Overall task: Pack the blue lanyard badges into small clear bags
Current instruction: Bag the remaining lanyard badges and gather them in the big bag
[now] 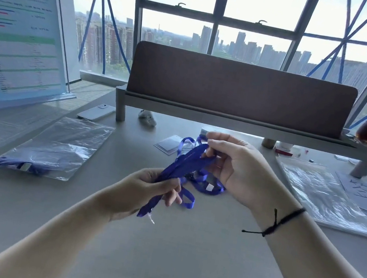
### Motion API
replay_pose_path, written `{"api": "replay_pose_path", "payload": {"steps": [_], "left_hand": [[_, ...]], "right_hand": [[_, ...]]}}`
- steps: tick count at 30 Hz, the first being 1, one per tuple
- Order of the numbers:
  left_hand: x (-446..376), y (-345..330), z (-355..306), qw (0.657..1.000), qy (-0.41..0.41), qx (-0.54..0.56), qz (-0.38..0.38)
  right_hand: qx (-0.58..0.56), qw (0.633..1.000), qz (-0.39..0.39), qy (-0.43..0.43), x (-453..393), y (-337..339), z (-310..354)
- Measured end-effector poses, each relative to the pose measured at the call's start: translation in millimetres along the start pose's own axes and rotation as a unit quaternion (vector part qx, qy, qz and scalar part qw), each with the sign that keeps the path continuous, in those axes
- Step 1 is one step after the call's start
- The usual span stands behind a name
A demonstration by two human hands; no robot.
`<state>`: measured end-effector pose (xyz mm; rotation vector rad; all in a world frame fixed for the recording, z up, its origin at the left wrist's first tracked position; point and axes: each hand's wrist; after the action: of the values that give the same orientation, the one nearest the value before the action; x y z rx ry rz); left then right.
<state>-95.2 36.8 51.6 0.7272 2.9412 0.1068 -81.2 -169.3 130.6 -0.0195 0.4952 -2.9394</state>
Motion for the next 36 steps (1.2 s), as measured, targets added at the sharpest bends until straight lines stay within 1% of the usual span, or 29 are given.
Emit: {"api": "replay_pose_path", "payload": {"steps": [3, 5, 7, 10, 12, 13, 15, 17, 18, 20, 21, 23, 27, 29, 30, 31, 33, 34, 35, 36], "left_hand": [[9, 5, 8, 0.998, 0.016, -0.055, 0.023], [12, 7, 16, 0.992, 0.040, -0.118, 0.029], [12, 7, 27, 0.981, 0.043, -0.186, 0.028], [15, 4, 42, 0.962, 0.011, -0.268, 0.047], [17, 4, 56, 0.952, -0.012, -0.300, 0.054], [18, 5, 60, 0.940, -0.038, -0.336, 0.045], [21, 7, 64, 0.901, -0.074, -0.427, 0.030], [27, 9, 67, 0.867, -0.072, -0.492, 0.023], [30, 9, 70, 0.860, -0.071, -0.506, 0.018], [36, 8, 78, 0.864, -0.095, -0.495, -0.002], [39, 8, 82, 0.865, -0.111, -0.489, -0.016], [42, 8, 87, 0.858, -0.119, -0.499, -0.043], [46, 7, 87, 0.837, -0.081, -0.538, -0.049], [46, 6, 84, 0.840, -0.069, -0.537, -0.039], [44, 7, 84, 0.847, -0.066, -0.526, -0.041], [42, 8, 83, 0.860, -0.070, -0.503, -0.051], [35, 11, 80, 0.901, -0.074, -0.418, -0.091], [31, 14, 78, 0.919, -0.068, -0.370, -0.117], [27, 17, 75, 0.929, -0.060, -0.336, -0.141], [21, 20, 72, 0.932, -0.052, -0.320, -0.164]], "right_hand": [[0.049, 0.998, -0.007, -0.039, 14, 31, -17], [0.109, 0.993, -0.011, -0.051, 26, 52, -34], [0.180, 0.982, -0.016, -0.049, 37, 69, -56], [0.297, 0.953, -0.028, -0.054, 52, 82, -89], [0.370, 0.927, -0.043, -0.044, 58, 84, -102], [0.397, 0.916, -0.046, -0.032, 60, 85, -107], [0.438, 0.898, -0.041, -0.013, 63, 85, -111], [0.496, 0.868, -0.035, 0.011, 67, 87, -116], [0.527, 0.849, -0.033, 0.027, 70, 88, -118], [0.562, 0.825, -0.034, 0.053, 76, 90, -122], [0.569, 0.820, -0.035, 0.059, 78, 90, -123], [0.576, 0.814, -0.038, 0.069, 81, 92, -125], [0.581, 0.808, -0.049, 0.081, 83, 97, -126], [0.581, 0.808, -0.046, 0.085, 84, 97, -126], [0.569, 0.816, -0.048, 0.087, 84, 97, -126], [0.541, 0.834, -0.059, 0.090, 84, 97, -125], [0.452, 0.882, -0.093, 0.097, 80, 97, -122], [0.410, 0.900, -0.116, 0.096, 78, 97, -119], [0.378, 0.911, -0.137, 0.091, 74, 97, -116], [0.363, 0.915, -0.154, 0.089, 69, 96, -113]]}}
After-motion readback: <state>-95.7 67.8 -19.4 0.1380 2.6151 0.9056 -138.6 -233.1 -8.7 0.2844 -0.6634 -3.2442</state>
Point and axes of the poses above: each hand's wrist, its own x-axis away from the middle knuckle, its own y-axis out of the back of the hand, z = x × y, and after that the axes turned 2 degrees about -x, right-handed
